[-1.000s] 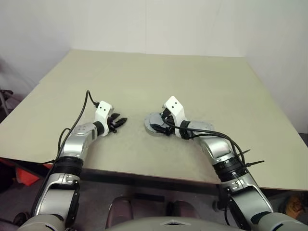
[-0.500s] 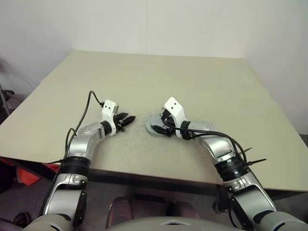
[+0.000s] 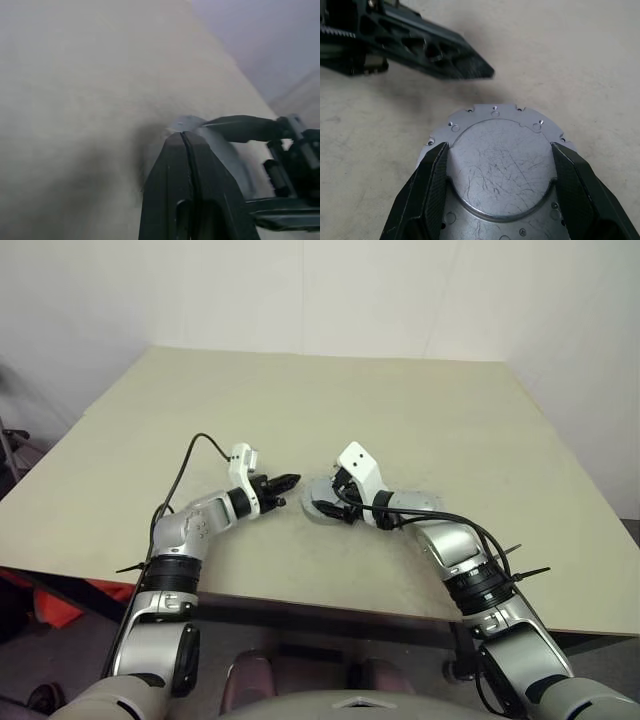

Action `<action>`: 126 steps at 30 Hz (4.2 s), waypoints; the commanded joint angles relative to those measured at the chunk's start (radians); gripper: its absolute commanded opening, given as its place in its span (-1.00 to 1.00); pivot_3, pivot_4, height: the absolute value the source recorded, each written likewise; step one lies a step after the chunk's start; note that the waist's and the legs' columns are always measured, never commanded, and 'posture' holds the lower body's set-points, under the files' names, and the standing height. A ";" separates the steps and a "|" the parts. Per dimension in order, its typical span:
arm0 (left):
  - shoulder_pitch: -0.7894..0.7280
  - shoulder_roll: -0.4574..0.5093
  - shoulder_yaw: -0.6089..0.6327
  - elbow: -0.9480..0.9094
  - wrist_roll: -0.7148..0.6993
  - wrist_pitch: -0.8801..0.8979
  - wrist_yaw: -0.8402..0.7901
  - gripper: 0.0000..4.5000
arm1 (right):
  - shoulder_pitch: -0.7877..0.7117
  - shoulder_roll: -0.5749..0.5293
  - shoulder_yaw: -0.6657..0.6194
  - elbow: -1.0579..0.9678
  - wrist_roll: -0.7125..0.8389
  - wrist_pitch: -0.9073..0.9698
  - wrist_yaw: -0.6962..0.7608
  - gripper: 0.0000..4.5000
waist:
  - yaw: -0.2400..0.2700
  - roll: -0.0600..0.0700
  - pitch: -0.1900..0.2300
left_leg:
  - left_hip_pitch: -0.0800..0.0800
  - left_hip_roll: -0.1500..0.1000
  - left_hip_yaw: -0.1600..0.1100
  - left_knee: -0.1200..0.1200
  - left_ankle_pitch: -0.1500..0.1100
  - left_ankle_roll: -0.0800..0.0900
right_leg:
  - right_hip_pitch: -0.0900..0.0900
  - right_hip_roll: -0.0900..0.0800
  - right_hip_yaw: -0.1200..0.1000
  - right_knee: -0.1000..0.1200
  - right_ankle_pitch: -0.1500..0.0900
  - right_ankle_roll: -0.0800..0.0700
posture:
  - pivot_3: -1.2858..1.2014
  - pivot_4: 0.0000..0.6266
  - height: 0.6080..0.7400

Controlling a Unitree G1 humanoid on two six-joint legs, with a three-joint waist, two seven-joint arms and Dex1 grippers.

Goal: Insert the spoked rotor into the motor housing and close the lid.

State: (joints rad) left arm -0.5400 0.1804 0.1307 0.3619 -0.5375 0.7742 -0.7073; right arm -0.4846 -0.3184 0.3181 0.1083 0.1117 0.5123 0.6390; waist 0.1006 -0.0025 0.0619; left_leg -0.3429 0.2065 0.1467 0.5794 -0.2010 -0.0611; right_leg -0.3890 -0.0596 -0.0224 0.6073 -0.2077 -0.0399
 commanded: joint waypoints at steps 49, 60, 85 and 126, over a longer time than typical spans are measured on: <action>-0.053 -0.035 -0.072 0.093 0.047 0.058 -0.010 -1.00 | -0.005 0.022 -0.605 -0.179 0.411 1.028 -0.131 0.98 | 0.011 0.007 -0.004 | -0.006 -0.007 0.001 -0.003 -0.003 0.005 | -0.002 -0.014 -0.001 -0.002 -0.006 0.009 | 0.03 -1.00 1.00; -0.075 -0.014 -0.045 0.131 0.054 0.023 0.009 -1.00 | -0.077 0.266 -0.752 -0.090 0.388 1.074 -0.281 0.98 | 0.000 0.008 -0.004 | -0.002 -0.007 0.001 -0.006 -0.001 0.002 | -0.001 -0.014 -0.001 -0.001 -0.007 0.010 | 0.03 -1.00 1.00; -0.112 -0.004 -0.025 0.168 0.068 -0.025 0.029 -1.00 | -0.179 0.475 -0.837 0.067 0.412 1.002 -0.425 0.98 | -0.005 0.007 -0.004 | 0.000 -0.008 0.002 -0.024 0.007 -0.011 | -0.010 -0.013 -0.003 -0.002 -0.007 0.006 | 0.03 -1.00 1.00; -0.087 -0.036 0.402 0.105 -0.357 0.156 0.195 0.98 | -0.532 0.432 -1.123 0.310 0.721 0.779 -0.676 -0.06 | 0.000 0.006 -0.001 | -0.012 -0.006 0.002 -0.018 0.005 -0.008 | -0.020 -0.010 -0.008 -0.001 -0.003 0.006 | 0.03 -1.00 1.00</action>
State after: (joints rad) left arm -0.6050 0.1451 0.5078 0.4892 -0.8338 0.8832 -0.5243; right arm -0.9709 0.1085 -0.8148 0.4564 0.7632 1.2892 -0.0457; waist 0.1004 0.0036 0.0611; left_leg -0.3547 0.2002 0.1488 0.5615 -0.1958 -0.0692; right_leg -0.4092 -0.0698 -0.0303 0.6067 -0.2111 -0.0343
